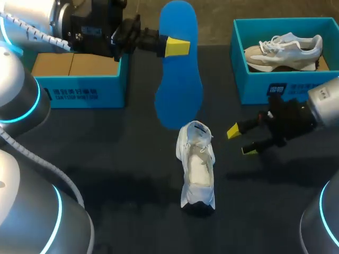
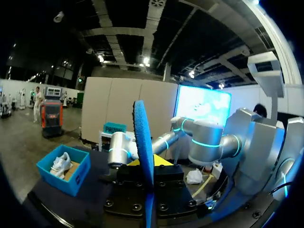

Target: Take the shoe out of the shoebox, open the shoe tongue, remove and reinsert the insole, then place the shoe into the shoebox

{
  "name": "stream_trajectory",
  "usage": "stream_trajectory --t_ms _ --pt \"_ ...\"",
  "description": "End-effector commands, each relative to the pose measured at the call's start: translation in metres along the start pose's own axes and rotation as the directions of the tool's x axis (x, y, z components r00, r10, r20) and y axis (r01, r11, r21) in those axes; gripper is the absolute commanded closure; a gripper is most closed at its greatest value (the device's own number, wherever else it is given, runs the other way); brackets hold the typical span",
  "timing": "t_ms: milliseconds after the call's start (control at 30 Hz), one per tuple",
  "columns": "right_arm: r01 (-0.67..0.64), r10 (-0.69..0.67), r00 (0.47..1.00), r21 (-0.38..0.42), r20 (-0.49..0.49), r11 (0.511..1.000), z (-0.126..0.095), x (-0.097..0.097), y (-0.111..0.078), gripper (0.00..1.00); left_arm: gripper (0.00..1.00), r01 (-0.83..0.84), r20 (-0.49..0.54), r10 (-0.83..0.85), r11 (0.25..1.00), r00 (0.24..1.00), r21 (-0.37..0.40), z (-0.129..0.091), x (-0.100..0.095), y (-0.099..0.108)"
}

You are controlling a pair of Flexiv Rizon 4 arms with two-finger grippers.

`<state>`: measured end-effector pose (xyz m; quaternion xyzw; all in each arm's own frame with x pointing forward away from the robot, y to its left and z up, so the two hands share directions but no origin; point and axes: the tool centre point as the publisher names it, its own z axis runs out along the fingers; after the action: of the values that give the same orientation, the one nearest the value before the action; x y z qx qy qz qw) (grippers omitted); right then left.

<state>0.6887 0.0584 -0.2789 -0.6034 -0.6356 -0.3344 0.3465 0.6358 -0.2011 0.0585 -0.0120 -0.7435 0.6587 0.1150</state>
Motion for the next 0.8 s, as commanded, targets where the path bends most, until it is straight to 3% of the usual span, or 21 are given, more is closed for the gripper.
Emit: stream_trajectory --t_ms 33,267,300,733,767,800 --pt "-0.011 0.012 0.999 0.013 -0.05 1.0 -0.012 -0.002 0.001 0.0 1.0 -0.155 -0.011 0.155 0.988 0.988 -0.023 -0.005 -0.007 -0.01" --pt "-0.048 0.058 0.988 0.073 -0.14 0.996 -0.019 -0.001 0.004 0.0 1.0 -0.487 0.004 0.488 0.871 0.873 -0.067 -0.01 -0.023 0.006" --pt "-0.061 0.077 0.983 0.103 -0.164 0.993 -0.02 -0.001 0.004 0.0 1.0 -0.487 0.004 0.488 0.871 0.873 -0.067 -0.01 -0.023 0.006" --pt "-0.061 0.077 0.983 0.103 -0.164 0.993 -0.02 -0.001 0.004 0.0 1.0 -0.487 0.004 0.488 0.871 0.873 -0.067 -0.01 -0.023 0.006" --pt "-0.061 0.077 0.982 0.098 -0.174 0.993 -0.02 0.001 0.008 0.0 1.0 -0.495 0.014 0.499 0.862 0.866 -0.107 -0.01 -0.024 0.006" --pt "-0.06 0.075 0.98 0.085 -0.183 0.995 -0.021 0.004 0.01 0.0 1.0 -0.577 0.001 0.579 0.812 0.815 -0.087 -0.008 -0.024 0.005"
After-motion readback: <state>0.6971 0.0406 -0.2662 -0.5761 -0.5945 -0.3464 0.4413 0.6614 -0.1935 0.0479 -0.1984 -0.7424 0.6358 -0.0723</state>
